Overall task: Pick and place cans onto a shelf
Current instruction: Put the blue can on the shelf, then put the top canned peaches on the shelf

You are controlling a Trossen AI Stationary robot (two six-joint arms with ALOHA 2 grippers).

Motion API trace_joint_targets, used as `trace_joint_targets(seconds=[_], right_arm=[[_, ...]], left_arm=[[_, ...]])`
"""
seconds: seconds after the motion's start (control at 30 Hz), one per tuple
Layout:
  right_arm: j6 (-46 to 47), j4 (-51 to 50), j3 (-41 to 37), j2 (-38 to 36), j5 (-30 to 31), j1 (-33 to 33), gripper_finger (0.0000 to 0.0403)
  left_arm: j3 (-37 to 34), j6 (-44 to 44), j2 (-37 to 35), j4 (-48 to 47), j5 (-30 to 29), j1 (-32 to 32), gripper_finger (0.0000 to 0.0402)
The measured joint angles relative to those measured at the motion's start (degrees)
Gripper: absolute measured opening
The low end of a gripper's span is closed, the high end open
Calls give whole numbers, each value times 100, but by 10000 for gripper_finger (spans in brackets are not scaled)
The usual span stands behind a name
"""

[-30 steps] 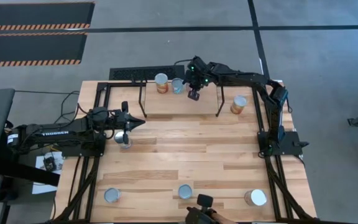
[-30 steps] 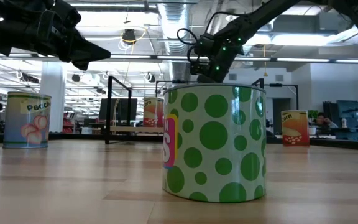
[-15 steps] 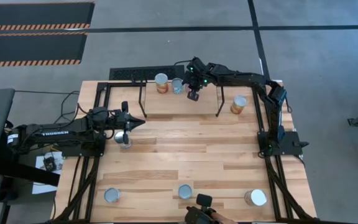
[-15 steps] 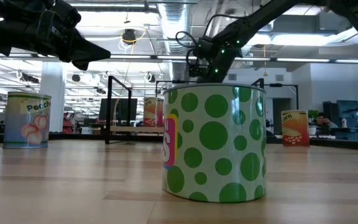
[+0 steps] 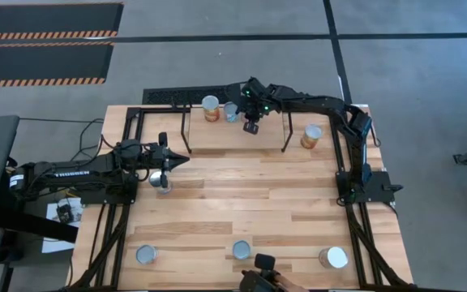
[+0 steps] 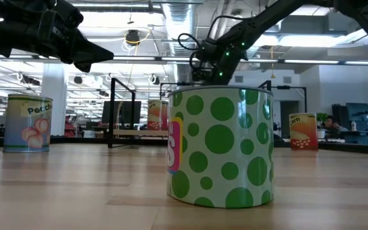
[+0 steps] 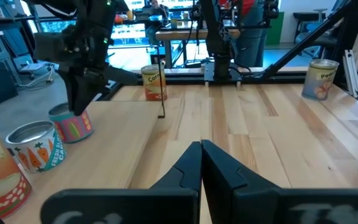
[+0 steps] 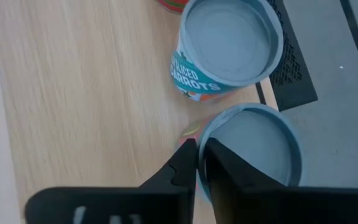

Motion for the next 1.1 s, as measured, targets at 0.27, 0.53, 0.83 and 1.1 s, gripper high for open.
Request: trace_joint_targets(seconds=[0.27,0.53,0.83,1.1], right_arm=[[4,43,0,44,11,-24,88],[-152,-2,0,-165,515,67,131],[-335,-394,-294,-1516,561,650,58],[449,2851,-3049,-3090,-178,1512,15]], left_arm=[[0,0,0,-2,38,0,0],[0,-11,-2,-10,68,0,0],[0,-14,-1,-58,71,0,0],[0,-27,0,-57,72,-103,0]])
